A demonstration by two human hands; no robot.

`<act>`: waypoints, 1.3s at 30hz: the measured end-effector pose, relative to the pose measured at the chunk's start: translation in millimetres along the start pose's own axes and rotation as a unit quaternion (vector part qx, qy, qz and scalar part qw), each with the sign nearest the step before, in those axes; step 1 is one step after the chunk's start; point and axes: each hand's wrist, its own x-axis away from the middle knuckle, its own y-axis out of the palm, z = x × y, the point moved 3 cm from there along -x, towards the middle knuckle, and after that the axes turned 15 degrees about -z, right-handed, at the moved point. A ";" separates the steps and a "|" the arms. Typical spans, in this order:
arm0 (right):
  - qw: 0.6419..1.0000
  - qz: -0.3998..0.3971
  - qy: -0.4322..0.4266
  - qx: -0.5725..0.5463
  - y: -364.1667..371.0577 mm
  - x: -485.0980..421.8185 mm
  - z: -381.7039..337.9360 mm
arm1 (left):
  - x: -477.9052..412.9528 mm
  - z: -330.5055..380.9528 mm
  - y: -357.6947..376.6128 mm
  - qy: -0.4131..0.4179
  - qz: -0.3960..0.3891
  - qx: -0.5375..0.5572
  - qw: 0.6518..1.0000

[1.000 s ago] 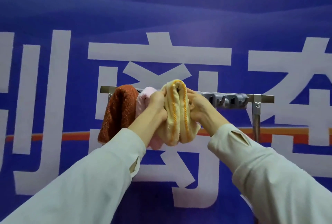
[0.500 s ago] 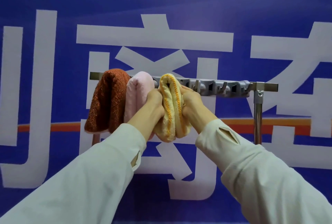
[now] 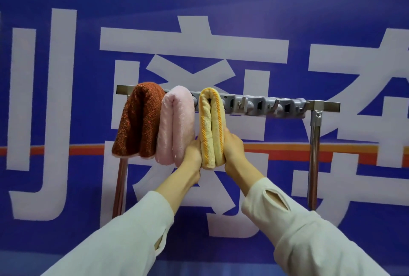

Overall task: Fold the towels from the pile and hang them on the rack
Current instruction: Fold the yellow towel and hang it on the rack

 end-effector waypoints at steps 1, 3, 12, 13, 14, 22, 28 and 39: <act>1.000 0.006 0.006 0.008 -3.0 0.4 0.6 | 3.0 -1.7 -4.0 0.024 0.019 -0.039 0.999; 1.000 0.003 0.012 0.010 -8.5 2.8 -1.9 | 17.3 -2.2 -6.8 0.103 0.022 -0.075 0.992; 0.933 -0.181 0.042 -0.308 -6.4 36.2 8.9 | 45.9 -11.4 -6.9 0.197 0.050 -0.216 0.955; 0.922 -0.175 0.048 -0.341 -5.8 40.1 12.2 | 46.8 -10.3 -7.6 0.192 0.063 -0.210 0.957; 0.912 -0.167 0.052 -0.372 -4.9 43.6 15.6 | 47.2 -9.4 -8.8 0.186 0.074 -0.205 0.958; 0.906 -0.099 0.018 -0.411 11.3 37.2 28.2 | 55.7 -16.3 -15.0 0.200 0.102 -0.198 0.954; 0.905 -0.100 0.021 -0.412 21.9 40.1 31.5 | 54.2 -19.8 -4.3 0.173 0.064 -0.201 0.962; 0.921 -0.081 0.111 -0.365 17.0 47.4 34.6 | 49.8 -12.8 -6.0 0.163 0.091 -0.252 0.950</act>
